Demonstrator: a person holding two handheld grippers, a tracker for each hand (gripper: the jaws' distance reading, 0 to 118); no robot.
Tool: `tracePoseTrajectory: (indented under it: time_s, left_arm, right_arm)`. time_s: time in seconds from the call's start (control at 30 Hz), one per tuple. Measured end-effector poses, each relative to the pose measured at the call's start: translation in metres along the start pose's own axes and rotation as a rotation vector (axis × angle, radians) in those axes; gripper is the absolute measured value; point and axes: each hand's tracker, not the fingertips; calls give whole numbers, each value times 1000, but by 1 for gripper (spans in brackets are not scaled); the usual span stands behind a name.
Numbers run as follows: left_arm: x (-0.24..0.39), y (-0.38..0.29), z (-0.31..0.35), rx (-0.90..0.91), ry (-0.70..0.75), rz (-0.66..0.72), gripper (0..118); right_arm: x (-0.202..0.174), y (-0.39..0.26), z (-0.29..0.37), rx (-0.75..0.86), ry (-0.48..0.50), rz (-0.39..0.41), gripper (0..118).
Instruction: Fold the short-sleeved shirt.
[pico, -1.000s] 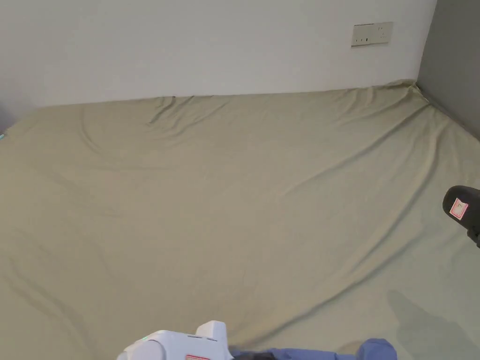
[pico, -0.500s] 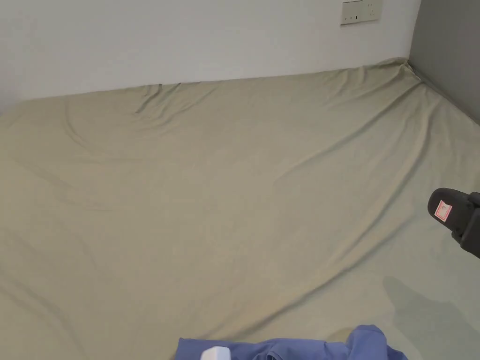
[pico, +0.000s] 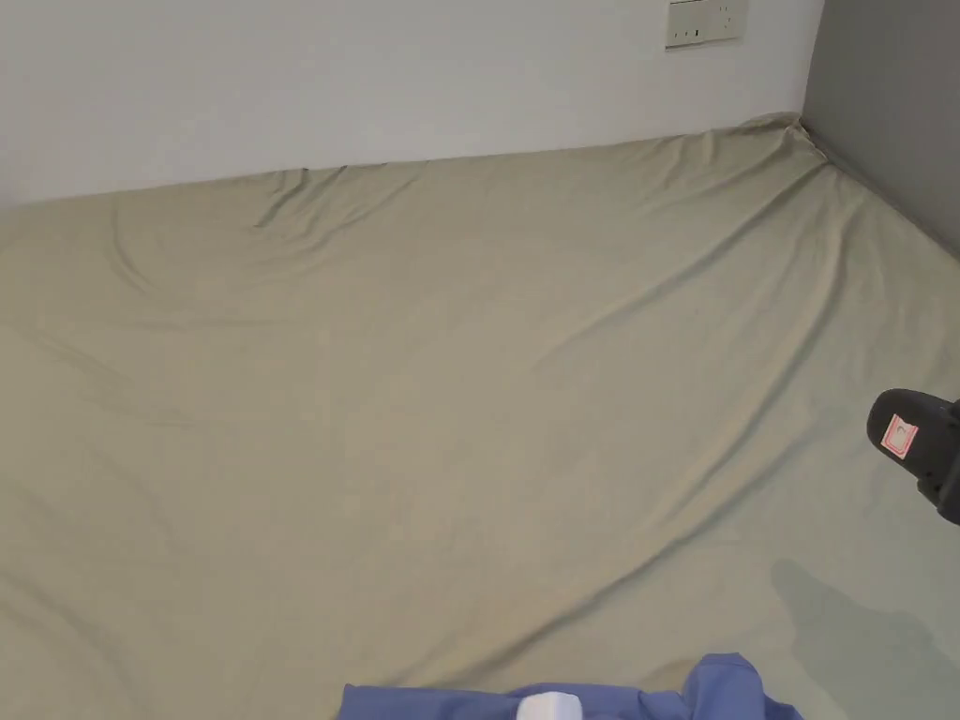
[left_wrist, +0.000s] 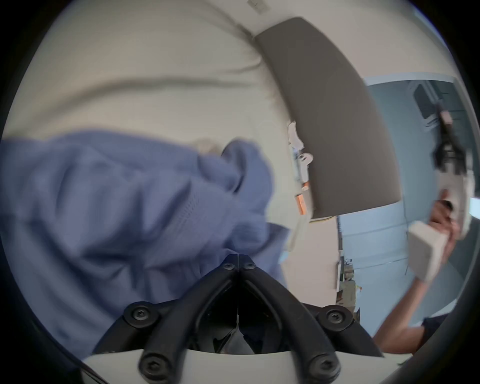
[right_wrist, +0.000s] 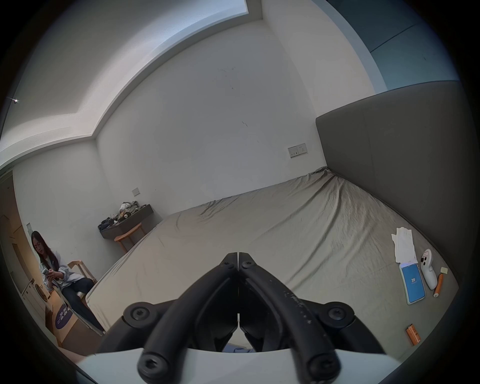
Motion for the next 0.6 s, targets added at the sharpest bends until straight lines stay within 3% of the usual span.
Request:
tracePoseTrajectory:
  time_s: [0.1, 0.23, 0.3, 0.4, 0.43, 0.47, 0.5, 0.53, 0.57, 0.6]
  left_arm:
    - [-6, 6, 81, 102, 2, -4, 0]
    - [-52, 11, 170, 222, 134, 52, 0]
    - [-81, 11, 192, 186, 204, 121, 0]
    - [-120, 8, 202, 191, 169, 150, 0]
    - [-131, 7, 203, 207, 108, 187, 9]
    - [-141, 5, 204, 226, 88, 240, 32]
    - [-146, 4, 199, 217, 51, 270, 82]
    - [-152, 4, 194, 198, 35, 285, 109]
    - [-156, 4, 188, 169, 32, 286, 118]
    - [-160, 4, 185, 155, 75, 273, 118]
  right_arm:
    - [-4, 2, -5, 5, 19, -1, 1]
    - [-16, 3, -12, 10, 43, 3, 1]
    - [-22, 3, -16, 10, 57, 2, 1]
    - [-32, 2, -22, 4, 61, 8, 1]
    - [-34, 1, -24, -3, 60, 16, 1]
    - [-37, 1, -26, -5, 57, 22, 1]
    - [-40, 0, -28, -10, 57, 28, 1]
    - [-42, 0, -29, -15, 53, 30, 1]
    - [-45, -1, -31, -17, 49, 31, 1]
    - [-47, -1, -33, -21, 48, 31, 1]
